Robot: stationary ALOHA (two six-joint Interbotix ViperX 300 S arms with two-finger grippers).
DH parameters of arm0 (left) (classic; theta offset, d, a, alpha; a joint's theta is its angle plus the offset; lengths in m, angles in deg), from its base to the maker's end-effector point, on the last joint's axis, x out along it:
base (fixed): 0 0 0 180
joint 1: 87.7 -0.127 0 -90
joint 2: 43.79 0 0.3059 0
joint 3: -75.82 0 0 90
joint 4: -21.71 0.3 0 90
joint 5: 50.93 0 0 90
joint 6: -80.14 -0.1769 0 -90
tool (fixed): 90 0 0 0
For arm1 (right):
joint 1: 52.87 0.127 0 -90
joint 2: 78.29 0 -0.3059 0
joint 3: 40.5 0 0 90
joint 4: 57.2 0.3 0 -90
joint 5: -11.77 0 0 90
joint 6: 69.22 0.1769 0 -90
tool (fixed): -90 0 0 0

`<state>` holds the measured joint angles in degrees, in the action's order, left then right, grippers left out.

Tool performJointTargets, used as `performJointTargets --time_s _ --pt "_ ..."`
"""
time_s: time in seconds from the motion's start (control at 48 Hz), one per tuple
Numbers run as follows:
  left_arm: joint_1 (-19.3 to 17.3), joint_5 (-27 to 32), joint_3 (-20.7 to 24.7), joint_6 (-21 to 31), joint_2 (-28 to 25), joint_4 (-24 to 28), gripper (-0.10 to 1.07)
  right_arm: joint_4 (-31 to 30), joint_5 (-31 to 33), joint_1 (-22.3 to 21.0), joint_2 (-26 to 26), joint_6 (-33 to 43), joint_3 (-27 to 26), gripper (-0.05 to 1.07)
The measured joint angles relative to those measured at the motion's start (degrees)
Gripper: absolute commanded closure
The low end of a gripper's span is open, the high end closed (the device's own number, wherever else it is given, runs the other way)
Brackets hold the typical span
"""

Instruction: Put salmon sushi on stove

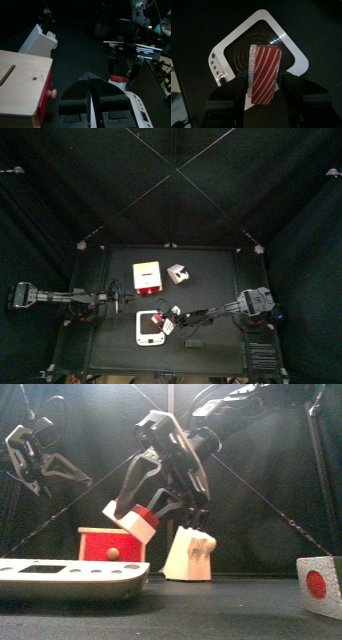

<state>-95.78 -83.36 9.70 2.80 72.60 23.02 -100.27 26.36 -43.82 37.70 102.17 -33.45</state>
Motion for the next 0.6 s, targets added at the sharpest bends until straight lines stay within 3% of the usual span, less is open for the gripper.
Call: performJointTargets --time_s 0.354,0.604 --pt "0.0 0.0 0.0 0.0 0.1 0.0 0.58 4.0 0.2 0.1 4.3 0.0 -3.5 0.31" --pt "0.0 0.1 0.1 0.0 0.1 0.0 0.58 4.4 1.7 0.1 4.3 0.0 -3.7 0.19"
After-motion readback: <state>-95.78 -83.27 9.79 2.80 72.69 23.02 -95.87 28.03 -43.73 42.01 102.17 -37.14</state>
